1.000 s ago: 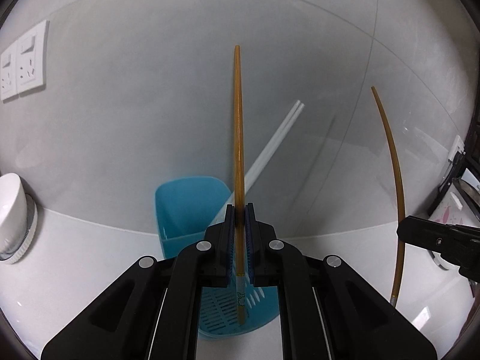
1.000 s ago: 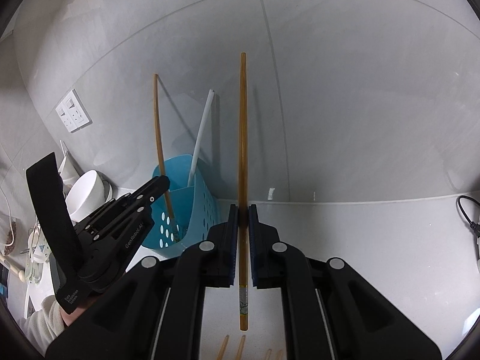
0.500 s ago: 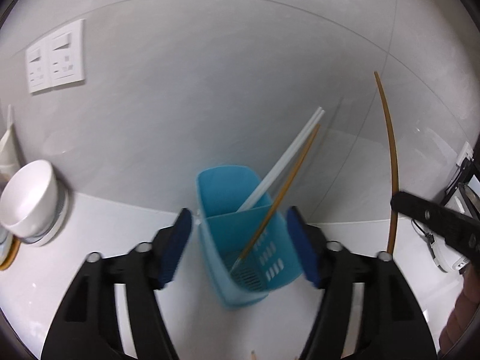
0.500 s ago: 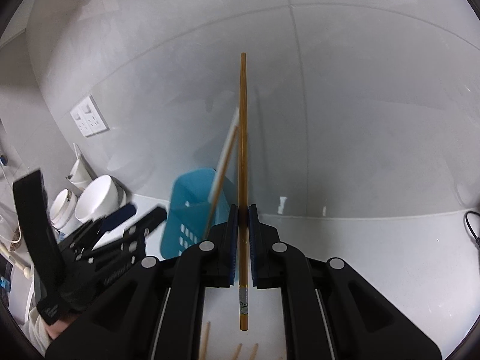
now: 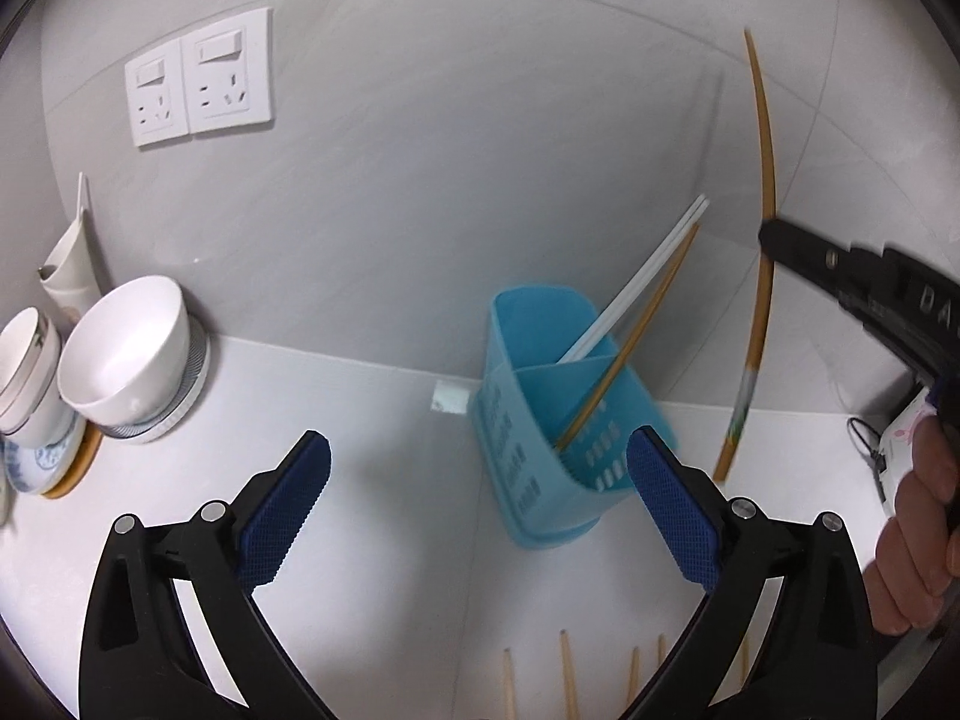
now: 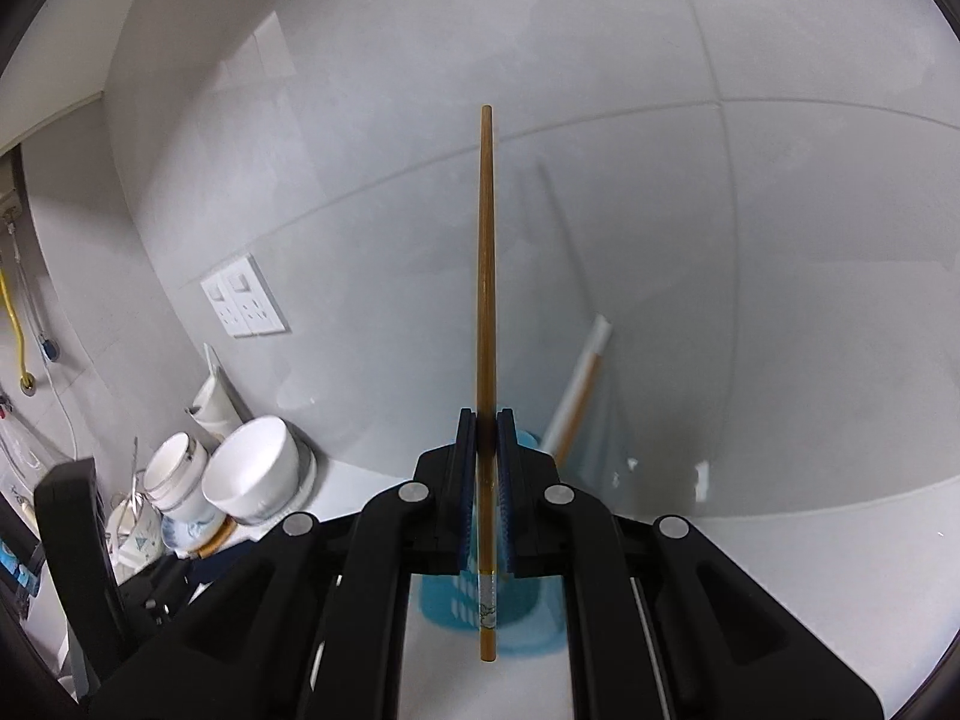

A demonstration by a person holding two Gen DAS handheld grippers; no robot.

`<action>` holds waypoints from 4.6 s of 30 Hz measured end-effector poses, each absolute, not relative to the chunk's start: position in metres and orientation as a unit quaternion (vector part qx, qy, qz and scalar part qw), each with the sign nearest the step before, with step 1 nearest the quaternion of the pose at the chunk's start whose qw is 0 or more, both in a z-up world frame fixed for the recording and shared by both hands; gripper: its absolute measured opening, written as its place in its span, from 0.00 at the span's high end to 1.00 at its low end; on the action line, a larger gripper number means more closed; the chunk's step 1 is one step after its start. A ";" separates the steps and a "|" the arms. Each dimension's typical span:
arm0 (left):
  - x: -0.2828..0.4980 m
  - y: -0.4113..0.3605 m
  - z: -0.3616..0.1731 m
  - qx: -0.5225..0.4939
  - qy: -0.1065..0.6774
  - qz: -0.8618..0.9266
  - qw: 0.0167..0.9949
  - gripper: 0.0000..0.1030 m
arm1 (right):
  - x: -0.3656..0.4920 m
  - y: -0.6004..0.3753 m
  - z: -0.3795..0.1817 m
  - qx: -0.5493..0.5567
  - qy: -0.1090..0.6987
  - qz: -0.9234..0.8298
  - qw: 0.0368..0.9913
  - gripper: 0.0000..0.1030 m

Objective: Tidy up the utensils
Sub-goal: 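Lower the held chopstick into the blue holder and open the right gripper, then move both open grippers back over the remaining chopsticks, then grasp the printed-tip chopstick with the left gripper while the right grasps the blue-dotted one, then carry both chopsticks to the blue holder while the left gripper drops its chopstick inside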

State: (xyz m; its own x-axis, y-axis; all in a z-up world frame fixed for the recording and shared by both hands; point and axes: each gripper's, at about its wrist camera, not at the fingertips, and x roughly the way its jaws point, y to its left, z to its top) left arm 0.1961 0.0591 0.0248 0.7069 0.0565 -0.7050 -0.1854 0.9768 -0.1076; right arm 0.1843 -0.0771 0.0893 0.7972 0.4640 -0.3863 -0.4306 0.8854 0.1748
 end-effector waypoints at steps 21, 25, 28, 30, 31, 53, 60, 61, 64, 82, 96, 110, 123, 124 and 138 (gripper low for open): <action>0.192 0.091 0.013 -0.097 0.394 0.102 0.908 0.06 | 0.200 -0.052 0.027 0.005 0.218 0.205 0.954 0.94; 0.193 0.092 0.012 -0.098 0.396 0.105 0.907 0.06 | 0.200 -0.046 0.020 -0.006 0.227 0.202 0.953 0.94; 0.193 0.092 0.011 -0.099 0.395 0.105 0.907 0.06 | 0.200 -0.045 0.018 -0.014 0.236 0.197 0.951 0.92; 0.192 0.093 0.012 -0.100 0.395 0.105 0.907 0.06 | 0.198 -0.045 0.019 -0.021 0.243 0.189 0.951 0.91; 0.192 0.093 0.012 -0.100 0.395 0.105 0.907 0.06 | 0.197 -0.046 0.020 -0.024 0.242 0.185 0.952 0.91; 0.159 0.053 0.015 -0.104 0.415 0.062 0.902 0.06 | 0.114 -0.144 0.034 -0.042 0.295 0.085 0.951 0.07; 0.134 0.041 -0.011 -0.103 0.458 0.066 0.881 0.06 | 0.079 -0.185 -0.006 -0.041 0.354 0.048 0.933 0.07; 0.132 0.040 -0.016 -0.103 0.465 0.068 0.877 0.06 | 0.076 -0.188 -0.011 -0.041 0.363 0.044 0.930 0.07; 0.122 0.037 -0.032 -0.105 0.485 0.065 0.866 0.06 | 0.065 -0.197 -0.029 -0.040 0.390 0.035 0.919 0.07; 0.079 0.017 -0.120 -0.102 0.588 0.061 0.800 0.13 | 0.034 -0.207 -0.117 -0.037 0.519 0.005 0.854 0.27; 0.065 0.004 -0.147 -0.069 0.627 0.065 0.774 0.28 | 0.028 -0.202 -0.144 -0.047 0.568 0.003 0.822 0.57; 0.064 -0.025 -0.138 -0.069 0.654 0.061 0.751 0.94 | 0.035 -0.199 -0.150 -0.047 0.579 -0.010 0.814 0.94; 0.063 -0.016 -0.127 -0.077 0.643 0.048 0.760 0.94 | 0.040 -0.208 -0.138 -0.029 0.572 -0.003 0.819 0.94; 0.062 -0.013 -0.125 -0.079 0.641 0.046 0.762 0.94 | 0.040 -0.209 -0.136 -0.028 0.571 -0.001 0.821 0.94; 0.055 -0.001 -0.077 -0.088 0.601 0.043 0.794 0.94 | 0.036 -0.205 -0.096 -0.011 0.525 0.017 0.851 0.94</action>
